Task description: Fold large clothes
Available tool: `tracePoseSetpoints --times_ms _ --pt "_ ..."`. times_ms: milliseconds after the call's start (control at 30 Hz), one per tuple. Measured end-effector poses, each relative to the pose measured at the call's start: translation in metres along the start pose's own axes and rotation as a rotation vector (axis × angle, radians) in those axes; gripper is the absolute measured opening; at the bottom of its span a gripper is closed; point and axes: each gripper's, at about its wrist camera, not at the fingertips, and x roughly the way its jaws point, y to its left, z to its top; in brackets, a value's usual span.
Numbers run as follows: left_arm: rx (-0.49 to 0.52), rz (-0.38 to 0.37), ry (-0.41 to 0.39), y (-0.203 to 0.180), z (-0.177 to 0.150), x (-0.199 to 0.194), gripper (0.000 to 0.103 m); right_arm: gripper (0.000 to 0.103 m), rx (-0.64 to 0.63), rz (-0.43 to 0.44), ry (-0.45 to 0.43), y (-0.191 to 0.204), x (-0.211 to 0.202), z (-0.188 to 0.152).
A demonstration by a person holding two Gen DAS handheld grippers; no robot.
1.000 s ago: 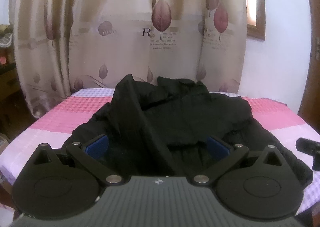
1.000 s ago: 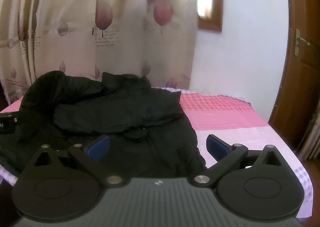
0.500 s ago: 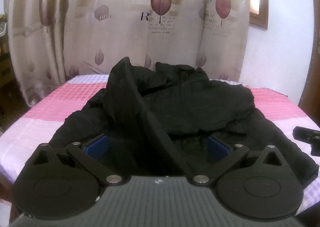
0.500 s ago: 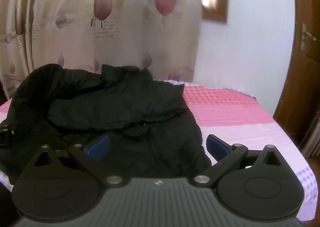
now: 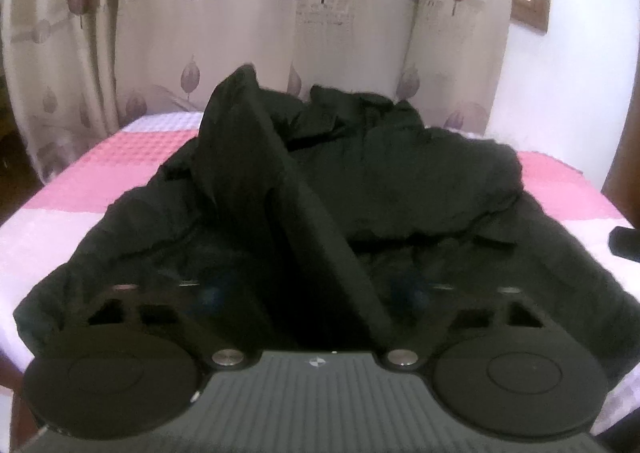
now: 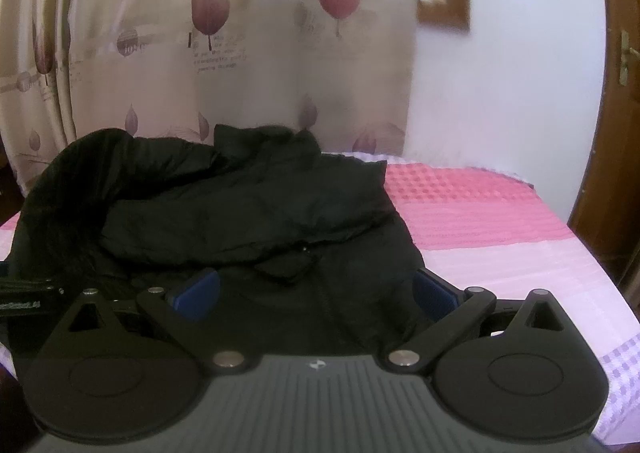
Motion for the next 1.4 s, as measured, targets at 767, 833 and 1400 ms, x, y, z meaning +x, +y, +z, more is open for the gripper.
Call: tracePoseSetpoints --times_ms 767,833,1400 --pt "-0.236 0.567 -0.025 0.258 0.194 0.12 0.014 0.103 -0.046 0.047 0.124 0.021 0.045 -0.002" --pt "-0.251 0.598 0.005 0.274 0.196 0.144 0.016 0.103 -0.053 0.047 0.129 0.023 0.048 -0.002" --pt "-0.08 0.396 0.163 0.347 0.186 0.161 0.022 0.103 -0.052 0.041 0.199 0.023 0.065 -0.008"
